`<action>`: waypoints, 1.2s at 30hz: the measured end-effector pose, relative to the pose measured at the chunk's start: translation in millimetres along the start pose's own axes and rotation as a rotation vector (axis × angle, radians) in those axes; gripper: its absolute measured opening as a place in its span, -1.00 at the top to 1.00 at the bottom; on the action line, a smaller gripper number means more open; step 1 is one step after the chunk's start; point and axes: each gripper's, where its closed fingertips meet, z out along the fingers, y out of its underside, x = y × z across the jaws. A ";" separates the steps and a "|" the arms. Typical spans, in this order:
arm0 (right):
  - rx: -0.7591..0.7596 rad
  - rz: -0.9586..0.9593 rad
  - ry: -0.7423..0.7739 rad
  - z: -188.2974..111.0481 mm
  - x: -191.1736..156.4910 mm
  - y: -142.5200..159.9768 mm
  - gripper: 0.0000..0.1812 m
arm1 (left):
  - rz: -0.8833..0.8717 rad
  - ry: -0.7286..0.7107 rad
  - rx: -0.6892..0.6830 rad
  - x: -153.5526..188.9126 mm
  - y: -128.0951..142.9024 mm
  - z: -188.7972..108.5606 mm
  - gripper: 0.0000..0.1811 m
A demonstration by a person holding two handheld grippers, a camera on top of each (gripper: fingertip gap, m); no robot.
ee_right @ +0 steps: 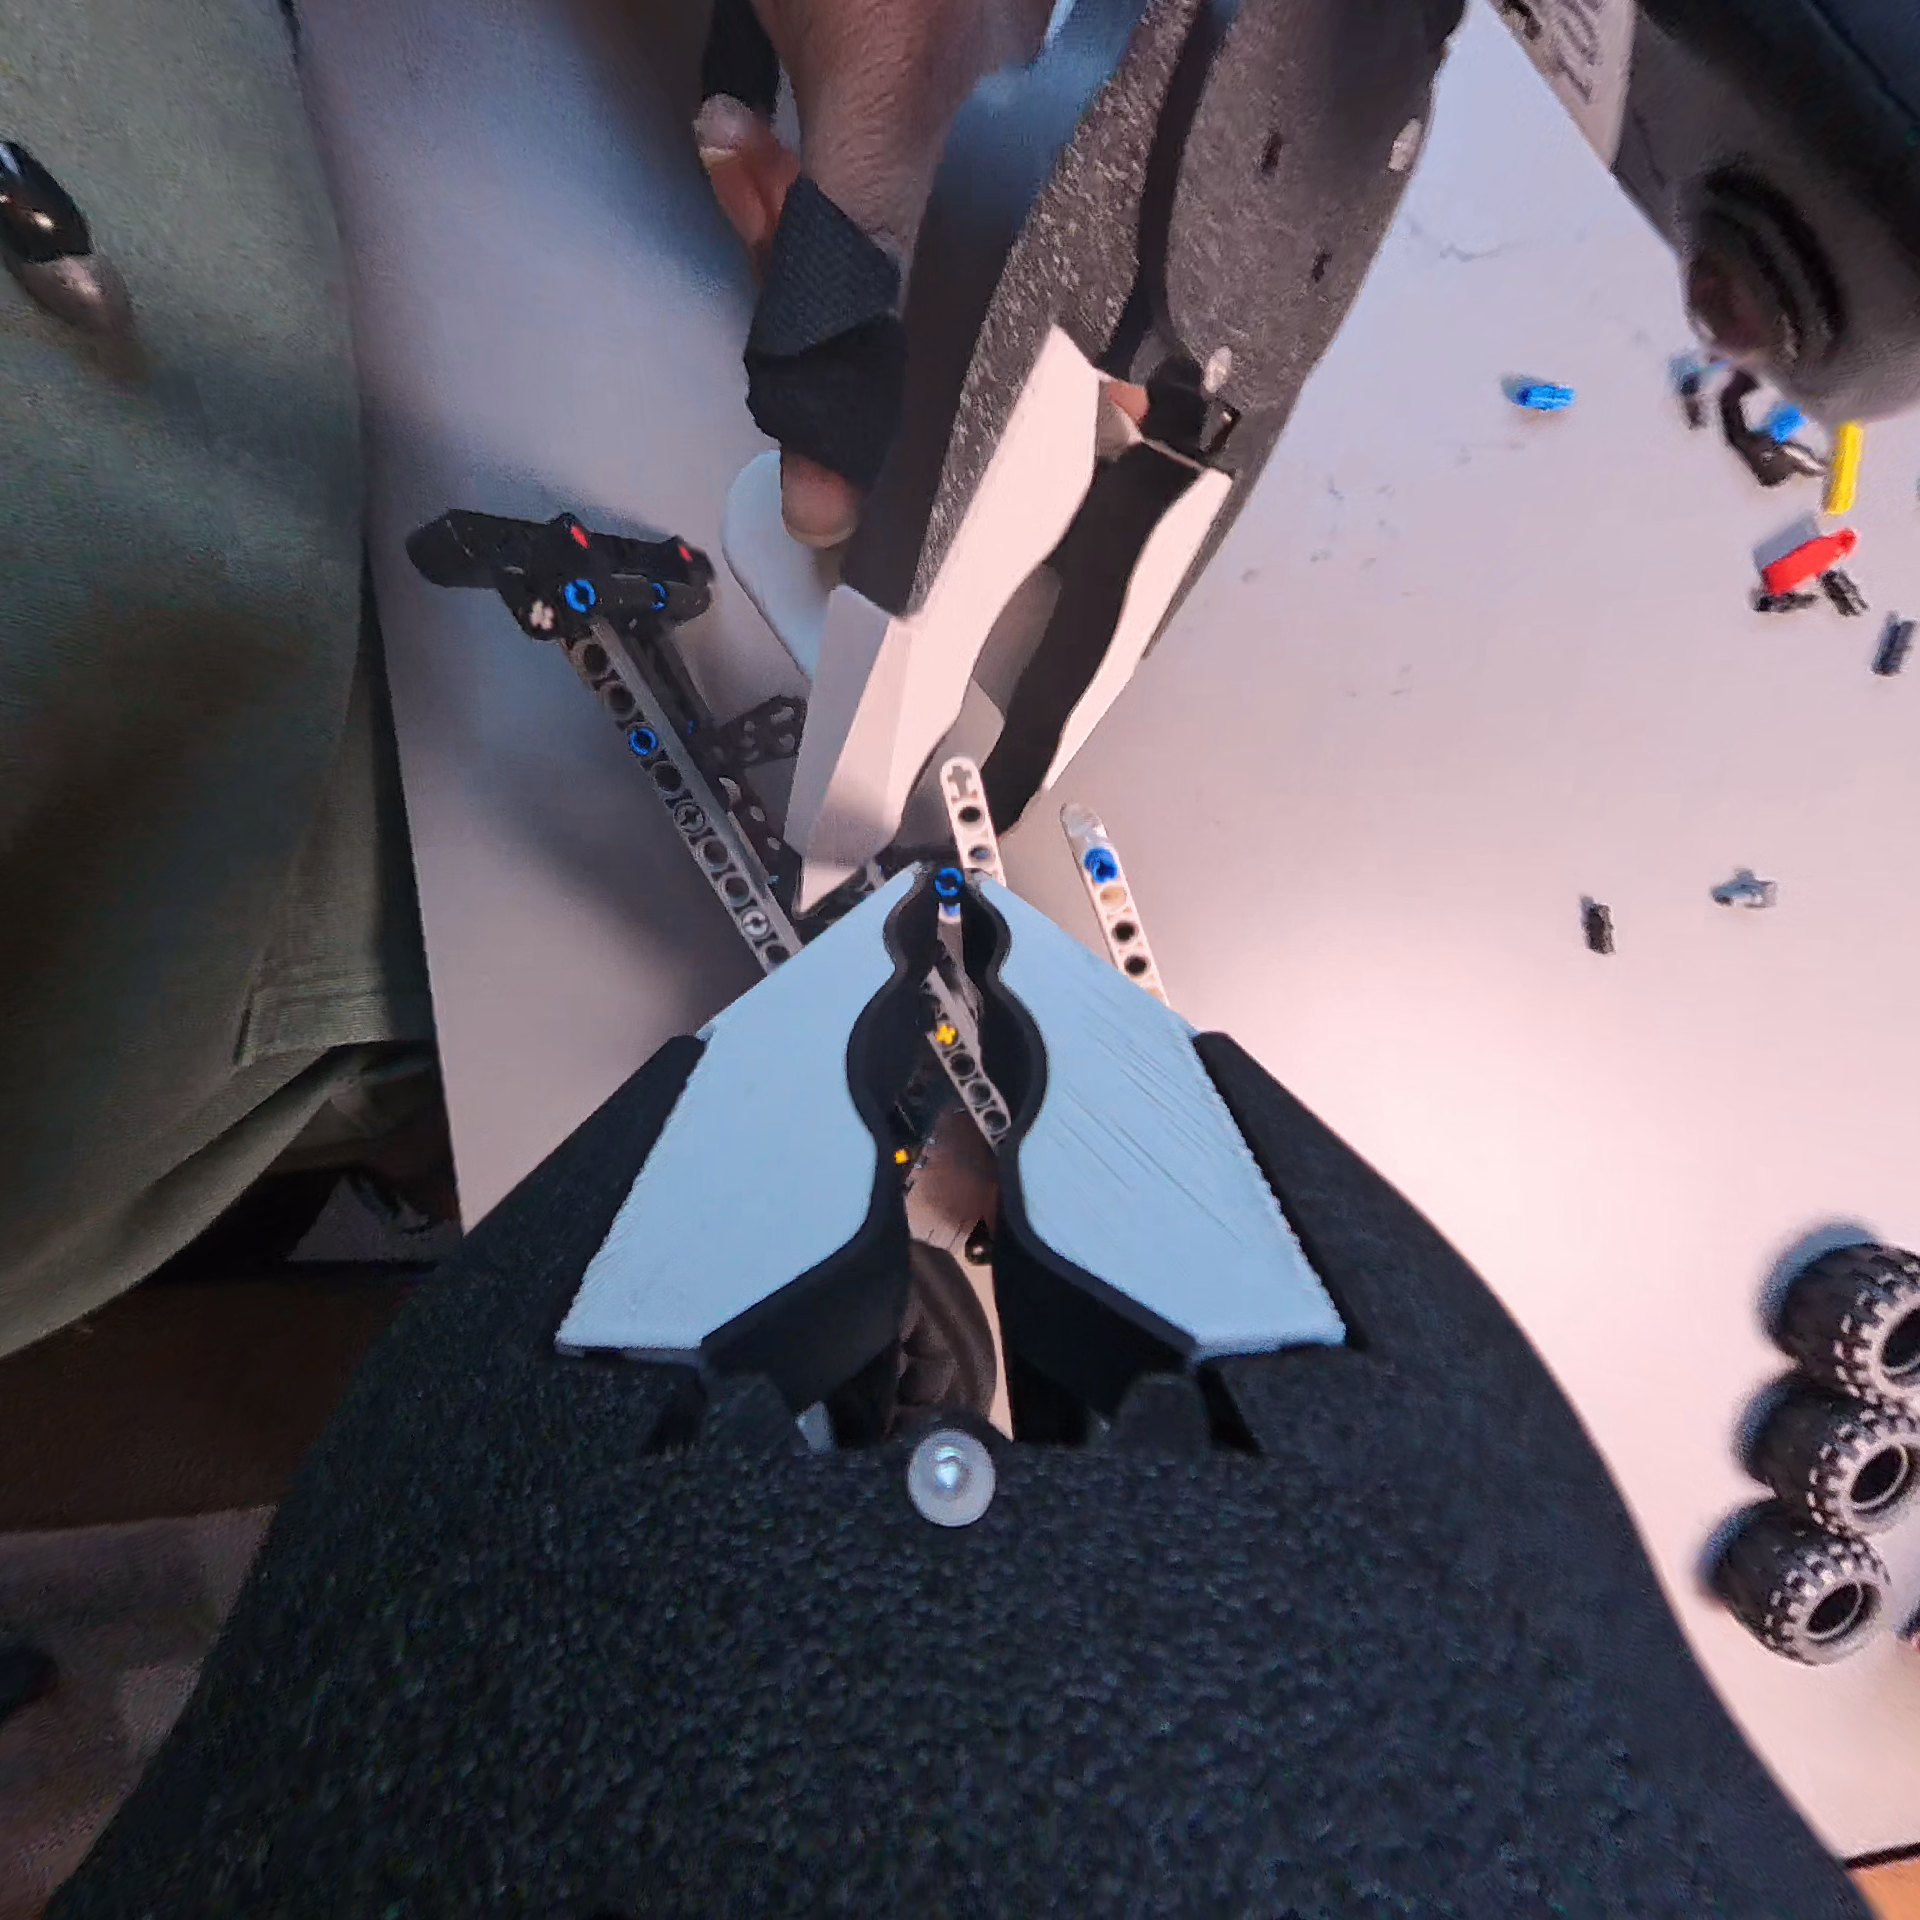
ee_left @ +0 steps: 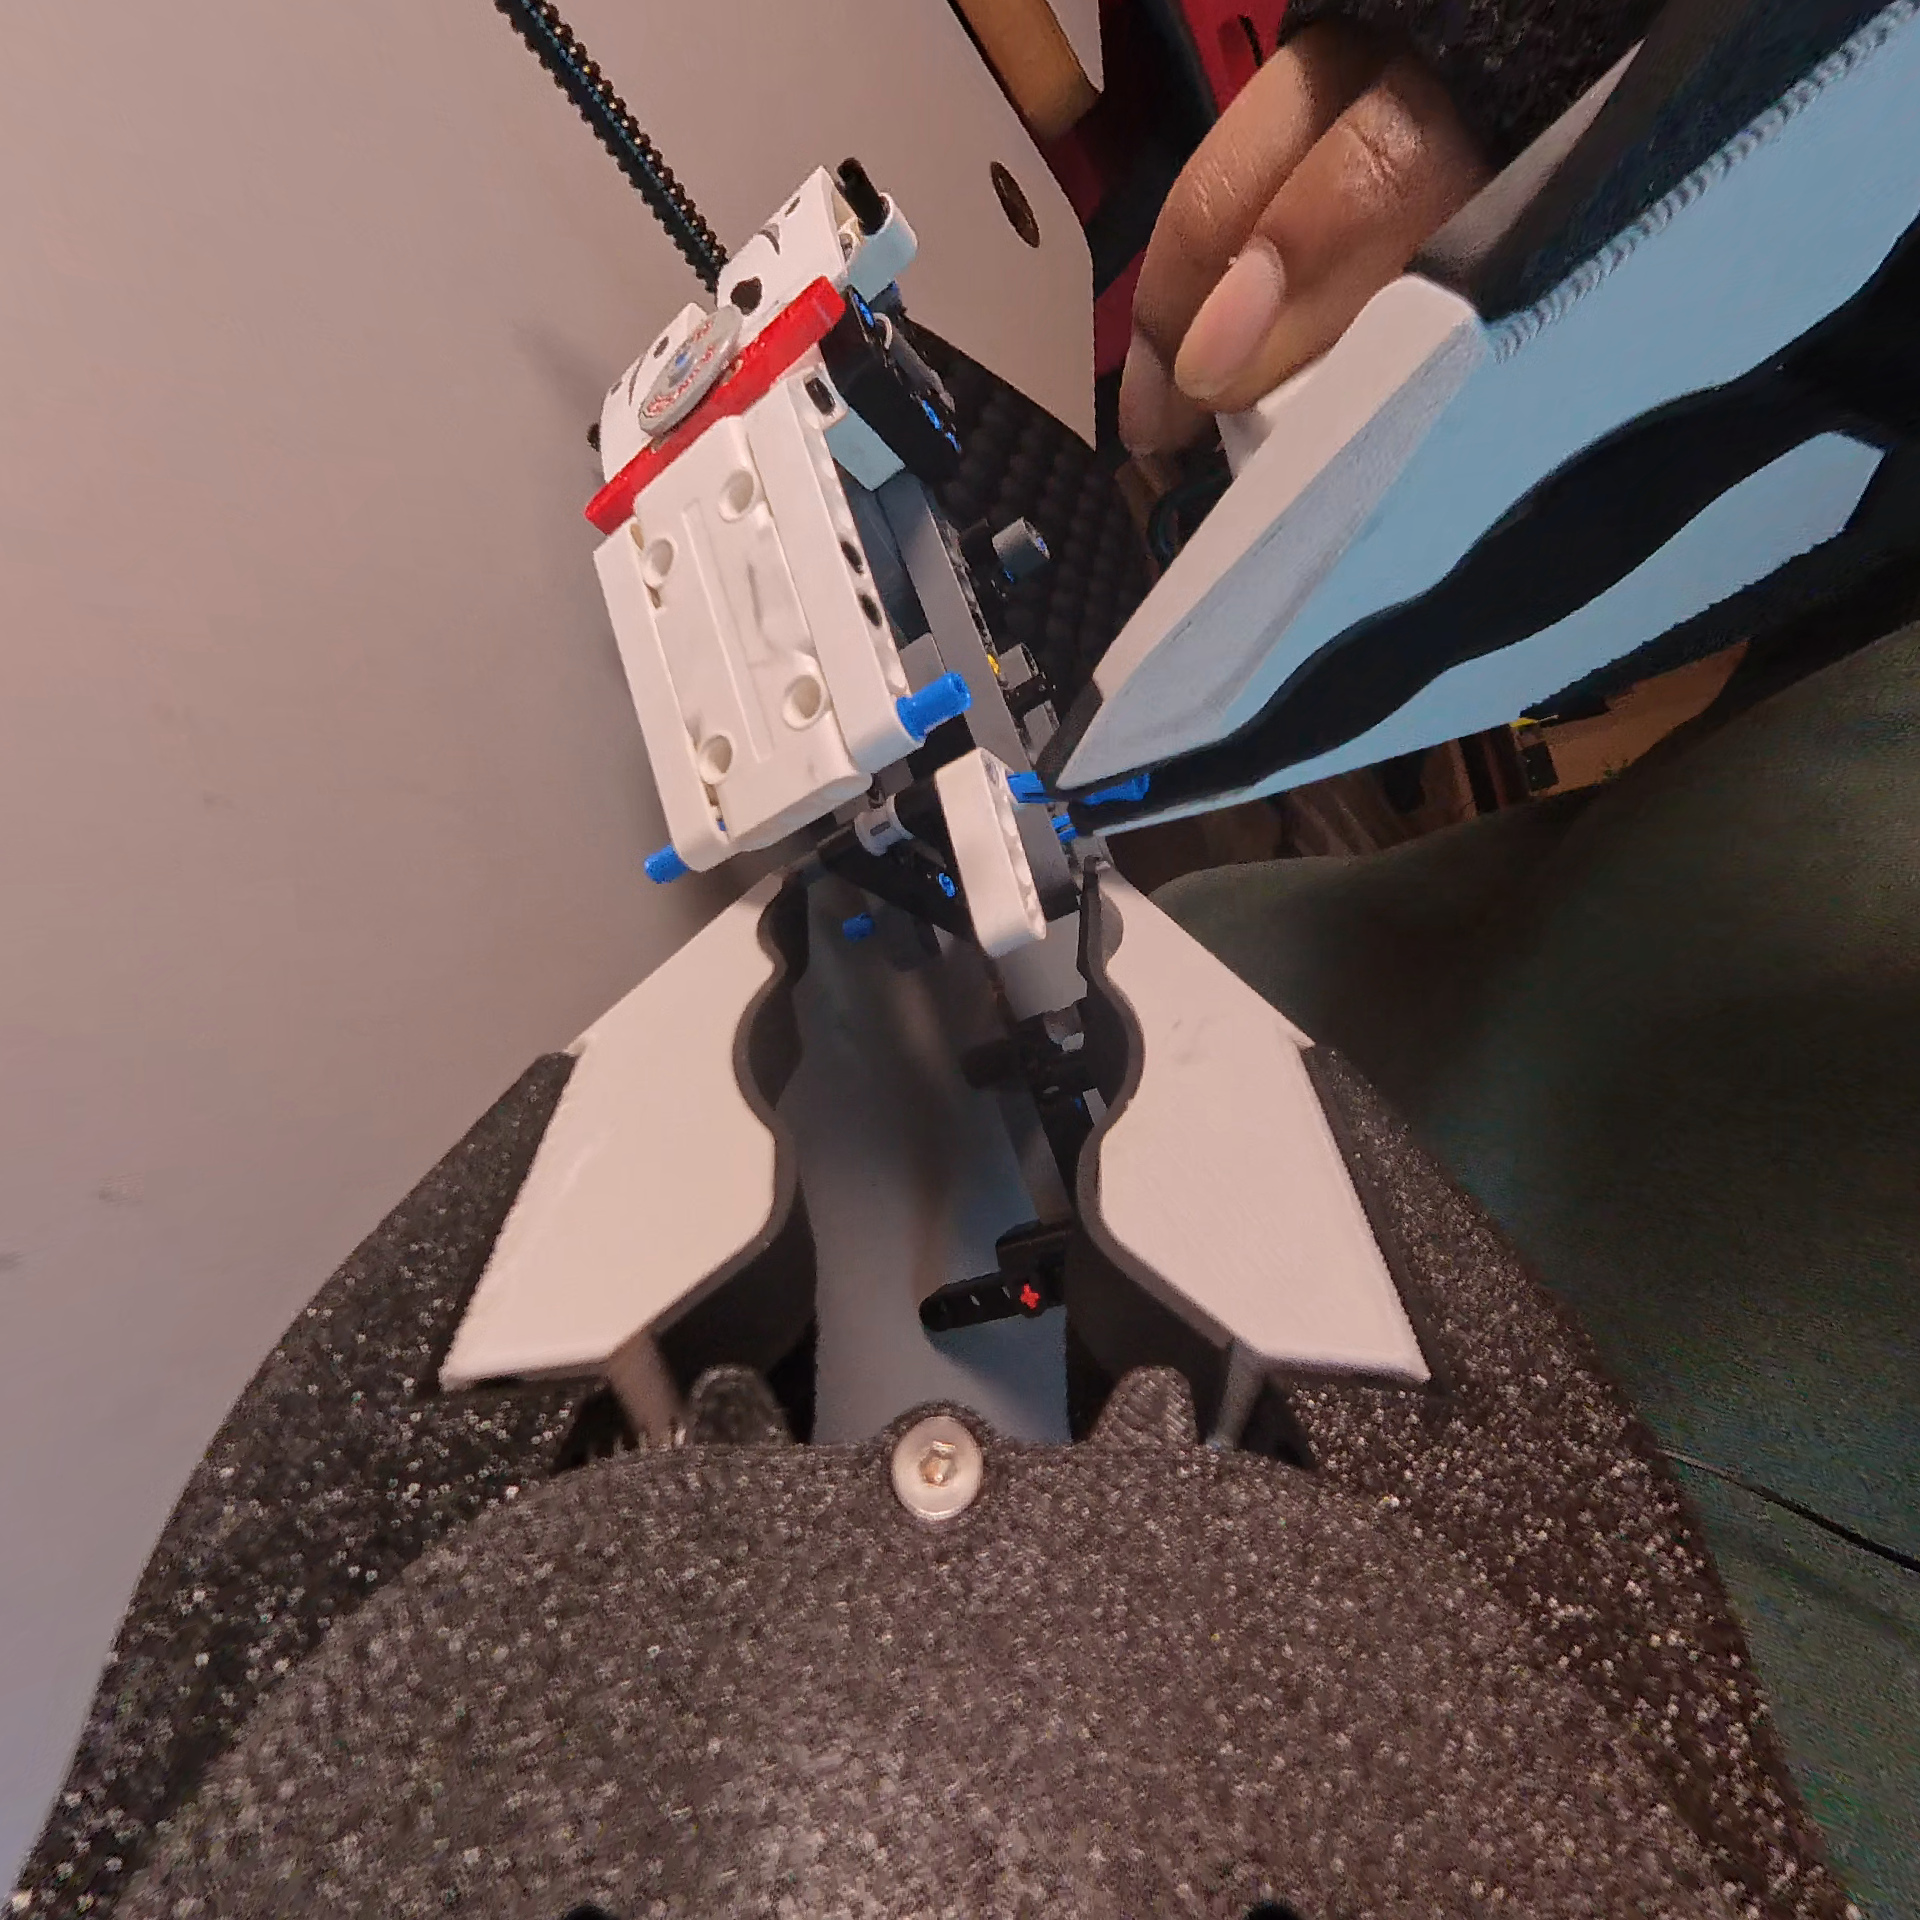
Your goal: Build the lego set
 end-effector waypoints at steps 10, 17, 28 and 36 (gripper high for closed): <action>0.267 0.241 -0.060 -2.6 6.8 -0.6 0.96 | -0.019 0.026 0.012 -0.3 -1.9 -1.6 0.43; 0.595 0.406 0.001 -6.8 7.6 2.1 0.96 | -0.047 0.053 0.005 -0.5 -1.1 -3.1 0.41; 0.647 0.293 0.122 -16.9 10.4 -12.6 0.95 | -0.034 0.035 -0.063 -8.8 6.6 -23.3 0.36; 0.865 0.288 0.084 -42.6 8.4 -45.8 0.95 | 0.327 0.040 0.037 28.7 -15.1 -63.8 0.65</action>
